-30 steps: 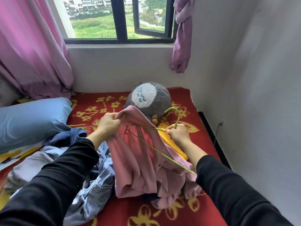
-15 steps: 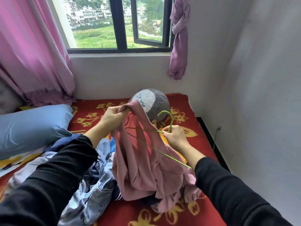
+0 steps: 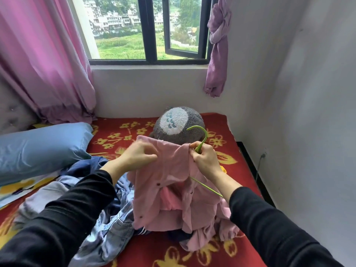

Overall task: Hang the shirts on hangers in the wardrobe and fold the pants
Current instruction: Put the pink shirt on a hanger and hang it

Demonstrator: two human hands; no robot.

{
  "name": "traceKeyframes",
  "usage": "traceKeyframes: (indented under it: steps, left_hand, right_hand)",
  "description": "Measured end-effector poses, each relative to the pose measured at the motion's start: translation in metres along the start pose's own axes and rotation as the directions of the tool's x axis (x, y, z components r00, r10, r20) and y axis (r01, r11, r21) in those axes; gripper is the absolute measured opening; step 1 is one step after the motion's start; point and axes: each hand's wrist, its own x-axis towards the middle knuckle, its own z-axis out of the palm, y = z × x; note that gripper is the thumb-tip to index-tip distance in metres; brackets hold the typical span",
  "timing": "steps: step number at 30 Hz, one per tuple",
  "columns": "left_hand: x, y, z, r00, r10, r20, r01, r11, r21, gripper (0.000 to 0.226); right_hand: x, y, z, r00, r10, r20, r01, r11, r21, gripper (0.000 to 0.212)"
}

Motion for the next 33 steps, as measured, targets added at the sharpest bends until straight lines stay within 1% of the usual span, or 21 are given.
traceKeyframes:
  steps: [1, 2, 3, 4, 6, 8, 9, 10, 11, 13, 14, 16, 18, 19, 20, 21, 23, 26, 28, 30, 33]
  left_hand:
    - [0.004, 0.000, 0.005, 0.979, 0.078, -0.186, -0.046, 0.985, 0.169, 0.029]
    - [0.008, 0.000, 0.010, 0.958, 0.161, -0.236, -0.082, 0.946, 0.313, 0.043]
    - [0.012, 0.001, 0.014, 0.959, 0.221, -0.180, -0.129, 0.901, 0.415, 0.052]
    - [0.014, 0.002, 0.018, 0.966, 0.243, -0.087, -0.176, 0.867, 0.466, 0.051]
    - [0.019, 0.004, 0.022, 0.977, 0.210, 0.021, -0.195, 0.857, 0.477, 0.031]
    - [0.019, 0.003, 0.023, 0.986, 0.167, 0.025, -0.159, 0.869, 0.469, 0.024]
    - [0.019, 0.001, 0.024, 0.987, 0.160, 0.016, -0.150, 0.879, 0.452, 0.025]
    - [0.018, -0.001, 0.024, 0.987, 0.162, 0.010, -0.151, 0.893, 0.424, 0.027]
    - [0.017, -0.004, 0.024, 0.985, 0.170, 0.008, -0.160, 0.906, 0.393, 0.029]
    - [0.016, -0.007, 0.022, 0.979, 0.204, 0.012, -0.196, 0.921, 0.336, 0.032]
    - [0.016, -0.008, 0.021, 0.974, 0.228, 0.007, -0.219, 0.926, 0.307, 0.032]
    - [0.018, -0.008, 0.019, 0.963, 0.268, -0.023, -0.255, 0.936, 0.242, 0.031]
    - [0.022, -0.006, 0.015, 0.953, 0.297, -0.053, -0.279, 0.934, 0.224, 0.034]
    - [0.024, -0.005, 0.013, 0.950, 0.307, -0.063, -0.284, 0.928, 0.240, 0.035]
    - [0.027, -0.005, 0.009, 0.948, 0.313, -0.064, -0.285, 0.920, 0.267, 0.034]
    - [0.028, -0.007, 0.005, 0.950, 0.308, -0.055, -0.277, 0.909, 0.310, 0.031]
    - [0.030, -0.017, -0.007, 0.965, 0.261, -0.025, -0.228, 0.882, 0.412, 0.025]
    - [0.028, -0.034, -0.022, 0.989, 0.146, -0.018, -0.120, 0.867, 0.483, 0.036]
    - [0.030, -0.038, -0.023, 0.991, 0.129, -0.033, -0.097, 0.874, 0.477, 0.046]
    - [0.034, -0.039, -0.021, 0.990, 0.118, -0.077, -0.070, 0.887, 0.457, 0.048]
    - [0.039, -0.044, -0.027, 0.981, 0.075, -0.178, 0.010, 0.900, 0.435, 0.034]
  right_hand:
    - [-0.003, 0.000, 0.000, 1.000, 0.002, 0.020, -0.003, 0.999, 0.036, 0.014]
    - [-0.005, 0.000, 0.001, 0.999, 0.001, 0.042, -0.004, 0.998, 0.063, 0.014]
    - [-0.008, -0.002, 0.001, 0.998, -0.004, 0.070, -0.001, 0.997, 0.077, 0.013]
    - [-0.010, -0.004, 0.002, 0.994, -0.007, 0.113, -0.003, 0.996, 0.084, 0.012]
    - [-0.015, -0.007, -0.001, 0.963, 0.012, 0.270, -0.052, 0.989, 0.142, 0.012]
    - [-0.016, -0.006, -0.011, 0.865, 0.120, 0.486, -0.243, 0.950, 0.198, 0.014]
    - [-0.014, -0.002, -0.018, 0.816, 0.188, 0.546, -0.340, 0.921, 0.191, 0.016]
    - [-0.010, 0.003, -0.024, 0.793, 0.245, 0.558, -0.404, 0.897, 0.180, 0.018]
    - [-0.008, 0.008, -0.029, 0.795, 0.293, 0.531, -0.439, 0.882, 0.170, 0.021]
    - [-0.003, 0.020, -0.031, 0.826, 0.346, 0.445, -0.420, 0.904, 0.077, 0.026]
    - [-0.003, 0.025, -0.028, 0.827, 0.345, 0.443, -0.373, 0.927, -0.026, 0.025]
    - [-0.006, 0.037, -0.015, 0.780, 0.335, 0.528, -0.247, 0.941, -0.232, 0.022]
    - [-0.010, 0.046, 0.001, 0.749, 0.329, 0.576, -0.099, 0.914, -0.394, 0.007]
    - [-0.010, 0.048, 0.007, 0.747, 0.337, 0.573, -0.053, 0.889, -0.455, 0.009]
    - [-0.007, 0.051, 0.010, 0.750, 0.351, 0.561, -0.038, 0.869, -0.493, 0.019]
    - [-0.004, 0.054, 0.011, 0.750, 0.363, 0.553, -0.054, 0.867, -0.496, 0.026]
    - [0.007, 0.058, 0.001, 0.776, 0.370, 0.511, -0.147, 0.894, -0.424, 0.029]
    - [0.035, 0.049, -0.027, 0.900, 0.289, 0.328, -0.260, 0.957, -0.129, 0.033]
    - [0.054, 0.031, -0.040, 0.938, 0.226, 0.262, -0.247, 0.968, 0.050, 0.026]
    - [0.064, 0.014, -0.045, 0.947, 0.177, 0.268, -0.208, 0.974, 0.093, 0.014]
    - [0.064, 0.006, -0.049, 0.895, 0.160, 0.416, -0.188, 0.982, 0.028, 0.021]
